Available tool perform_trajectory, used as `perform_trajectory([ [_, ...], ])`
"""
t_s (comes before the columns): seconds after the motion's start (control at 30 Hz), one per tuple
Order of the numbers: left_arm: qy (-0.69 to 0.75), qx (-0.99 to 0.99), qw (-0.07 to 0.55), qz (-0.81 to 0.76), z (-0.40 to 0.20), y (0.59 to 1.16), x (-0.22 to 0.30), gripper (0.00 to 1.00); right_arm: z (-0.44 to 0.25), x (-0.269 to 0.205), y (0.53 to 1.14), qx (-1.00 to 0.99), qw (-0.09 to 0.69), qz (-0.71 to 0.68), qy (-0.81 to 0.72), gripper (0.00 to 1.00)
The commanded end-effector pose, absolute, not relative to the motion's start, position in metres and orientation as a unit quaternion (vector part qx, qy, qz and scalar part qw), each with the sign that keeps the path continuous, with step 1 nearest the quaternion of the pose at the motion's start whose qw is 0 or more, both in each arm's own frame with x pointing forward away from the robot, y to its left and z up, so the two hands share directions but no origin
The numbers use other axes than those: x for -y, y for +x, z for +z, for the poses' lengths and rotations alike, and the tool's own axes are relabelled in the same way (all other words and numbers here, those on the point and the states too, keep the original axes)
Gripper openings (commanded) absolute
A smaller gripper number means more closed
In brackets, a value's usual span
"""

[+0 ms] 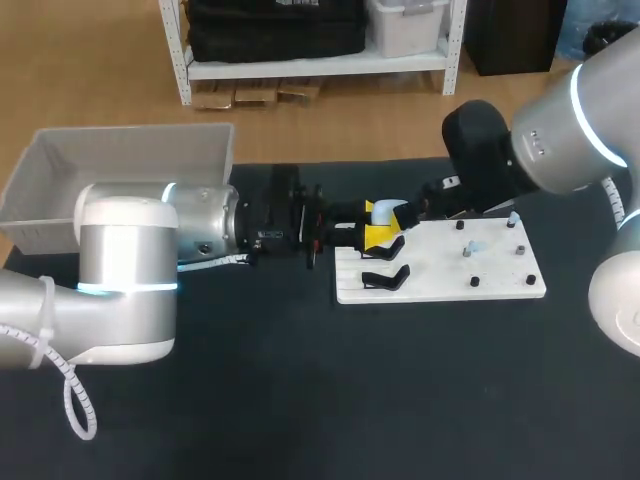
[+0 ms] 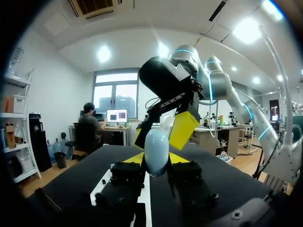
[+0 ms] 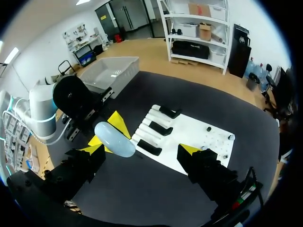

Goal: Pick up each earbud case from the left stands, insert the matching earbuds, close the lid, and place the case in the box.

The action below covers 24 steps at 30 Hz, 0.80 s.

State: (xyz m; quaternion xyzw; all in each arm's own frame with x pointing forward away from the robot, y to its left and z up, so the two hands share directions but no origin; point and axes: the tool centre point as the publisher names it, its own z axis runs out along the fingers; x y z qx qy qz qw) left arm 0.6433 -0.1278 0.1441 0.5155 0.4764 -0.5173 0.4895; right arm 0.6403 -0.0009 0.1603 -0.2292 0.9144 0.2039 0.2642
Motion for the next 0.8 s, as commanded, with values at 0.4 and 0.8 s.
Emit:
perform_trajectory([
  [0.4,0.515,-0.475,0.491,-0.518,0.143,0.643,0.128,0.0,0.171,0.003,0.649,-0.915,0.272,0.197,-0.225,1.0],
  [0.8,0.515,-0.475,0.491,-0.518,0.143,0.643,0.128,0.0,0.215,0.043,0.664,-0.91,0.315,0.119,-0.24,1.0],
])
